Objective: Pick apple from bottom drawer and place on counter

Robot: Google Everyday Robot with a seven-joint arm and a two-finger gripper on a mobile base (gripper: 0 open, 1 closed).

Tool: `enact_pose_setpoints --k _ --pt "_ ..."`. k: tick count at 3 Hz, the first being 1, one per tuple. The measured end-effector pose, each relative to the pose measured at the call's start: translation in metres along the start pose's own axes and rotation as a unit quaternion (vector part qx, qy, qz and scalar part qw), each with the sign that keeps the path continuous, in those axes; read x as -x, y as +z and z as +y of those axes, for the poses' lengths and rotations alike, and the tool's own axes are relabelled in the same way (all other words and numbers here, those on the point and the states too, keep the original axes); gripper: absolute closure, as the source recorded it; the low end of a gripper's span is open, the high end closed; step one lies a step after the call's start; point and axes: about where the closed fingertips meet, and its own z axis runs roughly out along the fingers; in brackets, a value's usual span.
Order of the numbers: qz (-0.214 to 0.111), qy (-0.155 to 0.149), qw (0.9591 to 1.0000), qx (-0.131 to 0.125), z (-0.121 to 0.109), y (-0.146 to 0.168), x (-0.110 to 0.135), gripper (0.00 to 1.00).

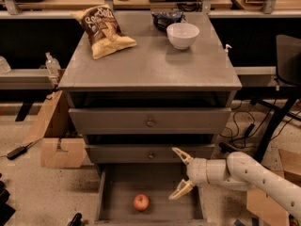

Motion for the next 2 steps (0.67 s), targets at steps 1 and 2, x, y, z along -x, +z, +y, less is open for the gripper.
enact_pose_setpoints --k 1,2 --pt "-0.017 0.03 0.998 0.053 0.032 0.058 -0.061 0.0" --pt "-0.037 0.043 0.995 0.083 0.055 0.097 -0.117 0.0"
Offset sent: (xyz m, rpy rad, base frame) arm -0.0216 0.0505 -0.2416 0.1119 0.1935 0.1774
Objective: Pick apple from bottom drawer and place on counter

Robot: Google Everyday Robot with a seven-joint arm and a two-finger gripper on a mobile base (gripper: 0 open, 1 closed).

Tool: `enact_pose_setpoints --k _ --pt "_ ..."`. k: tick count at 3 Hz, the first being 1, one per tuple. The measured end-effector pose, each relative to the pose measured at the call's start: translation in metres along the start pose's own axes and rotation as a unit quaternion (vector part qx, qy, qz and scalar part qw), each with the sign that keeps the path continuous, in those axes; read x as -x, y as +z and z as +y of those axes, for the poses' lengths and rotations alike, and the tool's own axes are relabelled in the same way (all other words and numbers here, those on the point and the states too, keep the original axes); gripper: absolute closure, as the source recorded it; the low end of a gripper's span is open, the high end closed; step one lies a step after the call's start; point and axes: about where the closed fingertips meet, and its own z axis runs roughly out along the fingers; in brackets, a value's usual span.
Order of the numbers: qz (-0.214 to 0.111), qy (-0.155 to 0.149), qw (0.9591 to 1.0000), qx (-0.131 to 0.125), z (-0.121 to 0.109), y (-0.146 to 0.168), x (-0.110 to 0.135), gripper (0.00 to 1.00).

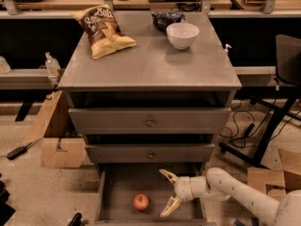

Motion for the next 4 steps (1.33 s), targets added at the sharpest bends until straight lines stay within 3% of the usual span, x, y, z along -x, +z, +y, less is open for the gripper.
enact_pose_setpoints --k 1,2,3,4 --pt "-0.016 0.007 0.9997 0.015 0.002 0.037 -0.052 0.0" --pt "-0.022 0.014 0.9995 0.017 -0.007 0.063 -0.084 0.0" --pt "-0.011 0.014 0.9998 0.001 -0.049 0.1 -0.099 0.0" --pt "-0.01 0.013 0.9999 0.002 -0.051 0.103 -0.099 0.0"
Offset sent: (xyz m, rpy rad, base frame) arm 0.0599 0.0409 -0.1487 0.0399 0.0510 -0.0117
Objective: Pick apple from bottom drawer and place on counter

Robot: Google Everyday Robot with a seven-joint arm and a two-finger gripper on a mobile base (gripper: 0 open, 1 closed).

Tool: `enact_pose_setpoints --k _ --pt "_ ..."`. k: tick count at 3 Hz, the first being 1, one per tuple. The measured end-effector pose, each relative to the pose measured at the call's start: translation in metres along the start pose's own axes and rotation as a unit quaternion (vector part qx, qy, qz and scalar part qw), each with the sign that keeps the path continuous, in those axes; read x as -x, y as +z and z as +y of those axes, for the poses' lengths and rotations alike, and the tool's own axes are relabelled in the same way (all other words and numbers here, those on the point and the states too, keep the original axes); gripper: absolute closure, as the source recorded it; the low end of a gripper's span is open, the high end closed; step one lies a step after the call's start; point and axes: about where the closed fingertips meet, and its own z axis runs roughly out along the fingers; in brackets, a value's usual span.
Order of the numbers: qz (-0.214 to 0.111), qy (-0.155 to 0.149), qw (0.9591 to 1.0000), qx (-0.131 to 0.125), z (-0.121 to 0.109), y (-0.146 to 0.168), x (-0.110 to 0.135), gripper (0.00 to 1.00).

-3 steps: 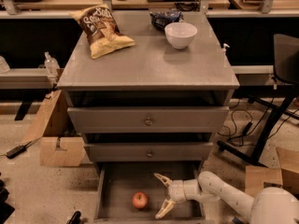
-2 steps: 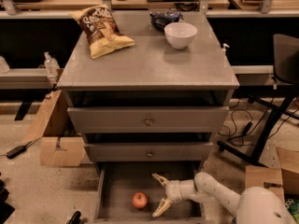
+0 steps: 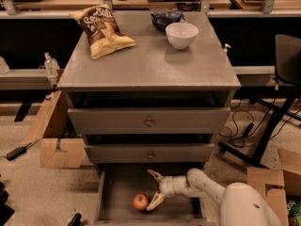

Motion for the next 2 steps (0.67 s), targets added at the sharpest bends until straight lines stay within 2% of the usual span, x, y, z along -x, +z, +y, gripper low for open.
enact_pose_setpoints --k 1,2 --pt "0.011 0.009 0.9999 0.002 0.0252 0.0364 -0.0182 0.0" --pt "0.012 0.009 0.9999 0.001 0.0248 0.0368 -0.0186 0.0"
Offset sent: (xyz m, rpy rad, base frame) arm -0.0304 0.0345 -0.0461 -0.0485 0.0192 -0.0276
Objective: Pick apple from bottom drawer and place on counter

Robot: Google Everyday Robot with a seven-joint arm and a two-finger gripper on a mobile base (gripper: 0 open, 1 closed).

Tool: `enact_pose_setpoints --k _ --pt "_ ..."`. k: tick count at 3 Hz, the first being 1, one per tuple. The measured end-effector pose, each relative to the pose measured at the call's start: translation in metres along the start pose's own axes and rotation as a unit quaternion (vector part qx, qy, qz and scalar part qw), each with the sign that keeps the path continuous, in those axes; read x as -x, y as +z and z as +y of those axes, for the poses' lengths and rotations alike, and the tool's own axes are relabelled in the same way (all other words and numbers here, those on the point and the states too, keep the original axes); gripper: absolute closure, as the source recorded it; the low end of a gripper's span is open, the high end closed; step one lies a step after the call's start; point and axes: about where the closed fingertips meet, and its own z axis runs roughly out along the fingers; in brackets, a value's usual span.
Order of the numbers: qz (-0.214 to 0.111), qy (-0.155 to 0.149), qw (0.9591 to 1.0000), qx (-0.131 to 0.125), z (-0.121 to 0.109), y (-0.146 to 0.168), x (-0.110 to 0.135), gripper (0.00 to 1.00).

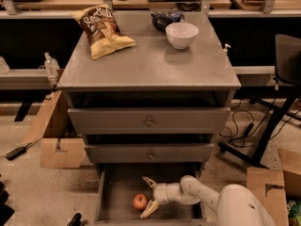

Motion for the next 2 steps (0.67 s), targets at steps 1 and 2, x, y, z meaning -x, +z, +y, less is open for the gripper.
enact_pose_setpoints --k 1,2 --pt "0.002 -0.004 1.0 0.007 -0.004 0.012 -0.007 0.0" --pt "0.008 -0.012 0.9998 0.011 -0.009 0.027 -0.017 0.0"
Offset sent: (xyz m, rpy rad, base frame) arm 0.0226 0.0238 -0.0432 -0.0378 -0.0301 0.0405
